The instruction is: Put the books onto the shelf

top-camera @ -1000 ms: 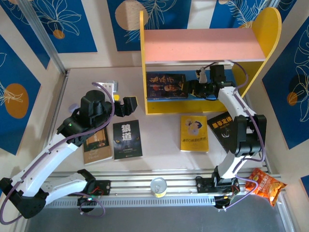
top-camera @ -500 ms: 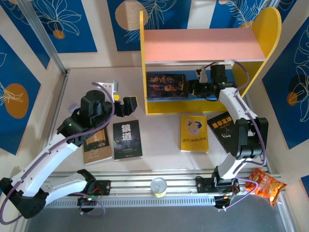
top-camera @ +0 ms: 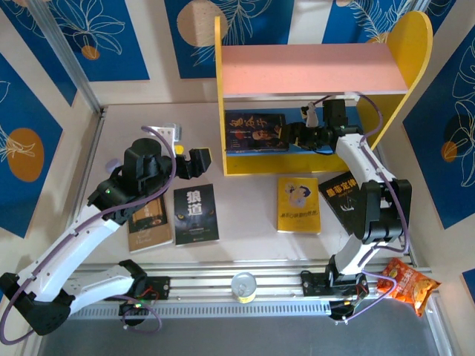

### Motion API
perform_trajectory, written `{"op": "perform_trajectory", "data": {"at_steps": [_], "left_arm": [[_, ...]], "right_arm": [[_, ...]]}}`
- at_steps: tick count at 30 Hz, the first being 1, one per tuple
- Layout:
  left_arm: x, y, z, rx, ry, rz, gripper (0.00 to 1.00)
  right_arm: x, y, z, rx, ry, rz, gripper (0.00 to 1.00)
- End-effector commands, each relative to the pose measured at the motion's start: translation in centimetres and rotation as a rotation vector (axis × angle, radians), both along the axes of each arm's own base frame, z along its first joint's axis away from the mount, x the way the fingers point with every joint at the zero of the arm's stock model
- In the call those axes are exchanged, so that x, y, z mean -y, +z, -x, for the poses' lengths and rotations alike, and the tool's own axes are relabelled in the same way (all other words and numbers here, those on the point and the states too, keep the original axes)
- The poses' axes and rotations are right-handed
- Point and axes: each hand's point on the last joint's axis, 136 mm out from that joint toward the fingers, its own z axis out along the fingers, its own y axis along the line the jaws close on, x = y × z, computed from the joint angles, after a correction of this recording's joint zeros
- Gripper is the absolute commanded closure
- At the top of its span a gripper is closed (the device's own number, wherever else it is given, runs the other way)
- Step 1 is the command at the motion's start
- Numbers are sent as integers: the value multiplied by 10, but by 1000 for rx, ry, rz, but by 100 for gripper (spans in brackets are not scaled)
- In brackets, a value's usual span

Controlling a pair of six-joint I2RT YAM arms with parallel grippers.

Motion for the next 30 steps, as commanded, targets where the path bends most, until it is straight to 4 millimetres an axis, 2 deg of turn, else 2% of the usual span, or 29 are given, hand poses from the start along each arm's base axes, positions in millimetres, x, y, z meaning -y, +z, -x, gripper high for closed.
{"op": "perform_trajectory", "data": {"at_steps": [1,30], "left_arm": [[-4,11,-2,22,8,-1,12],[0,7,-6,12,3,-11,12]], "right_arm": [[-19,9,1,13,64,-30,43],[-25,9,-5,15,70,-50,43]]}}
